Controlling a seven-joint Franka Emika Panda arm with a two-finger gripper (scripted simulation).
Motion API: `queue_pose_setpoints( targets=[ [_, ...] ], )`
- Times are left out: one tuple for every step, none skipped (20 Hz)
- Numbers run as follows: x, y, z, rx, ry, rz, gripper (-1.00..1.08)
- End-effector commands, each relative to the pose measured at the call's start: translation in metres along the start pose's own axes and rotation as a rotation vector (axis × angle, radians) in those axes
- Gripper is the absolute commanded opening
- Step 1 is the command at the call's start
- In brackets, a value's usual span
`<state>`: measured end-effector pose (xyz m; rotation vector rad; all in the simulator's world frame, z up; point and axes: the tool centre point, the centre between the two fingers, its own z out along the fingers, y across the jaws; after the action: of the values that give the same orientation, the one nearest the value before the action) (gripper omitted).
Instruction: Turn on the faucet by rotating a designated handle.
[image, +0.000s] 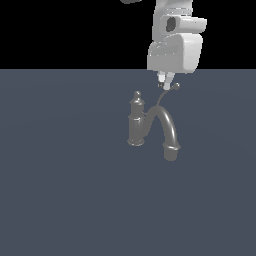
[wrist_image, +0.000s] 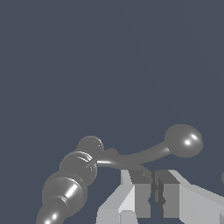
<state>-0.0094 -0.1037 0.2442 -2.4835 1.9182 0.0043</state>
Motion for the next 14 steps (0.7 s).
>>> queue_pose_setpoints(
  targets=[
    [0.020, -0.001, 0.001, 0.000, 0.004, 0.024, -1.00],
    [0.023, -0.003, 0.001, 0.000, 0.004, 0.025, -1.00],
    [0.026, -0.005, 0.001, 0.000, 0.004, 0.026, -1.00],
    [0.028, -0.007, 0.001, 0.000, 0.004, 0.027, -1.00],
    [0.031, -0.009, 0.001, 0.000, 0.004, 0.028, -1.00],
    [0.034, -0.011, 0.001, 0.000, 0.004, 0.029, -1.00],
    [0.037, -0.012, 0.001, 0.000, 0.004, 0.030, -1.00],
    [0.040, -0.014, 0.001, 0.000, 0.004, 0.031, -1.00],
    [0.042, -0.016, 0.001, 0.000, 0.004, 0.032, -1.00],
    [0.045, -0.018, 0.001, 0.000, 0.004, 0.032, -1.00],
    [0.048, -0.020, 0.001, 0.000, 0.004, 0.033, -1.00],
    [0.050, -0.022, 0.001, -0.001, 0.004, 0.034, -1.00],
    [0.053, -0.024, 0.001, -0.001, 0.004, 0.035, -1.00],
    [0.056, -0.026, 0.001, -0.001, 0.004, 0.036, -1.00]
  ],
)
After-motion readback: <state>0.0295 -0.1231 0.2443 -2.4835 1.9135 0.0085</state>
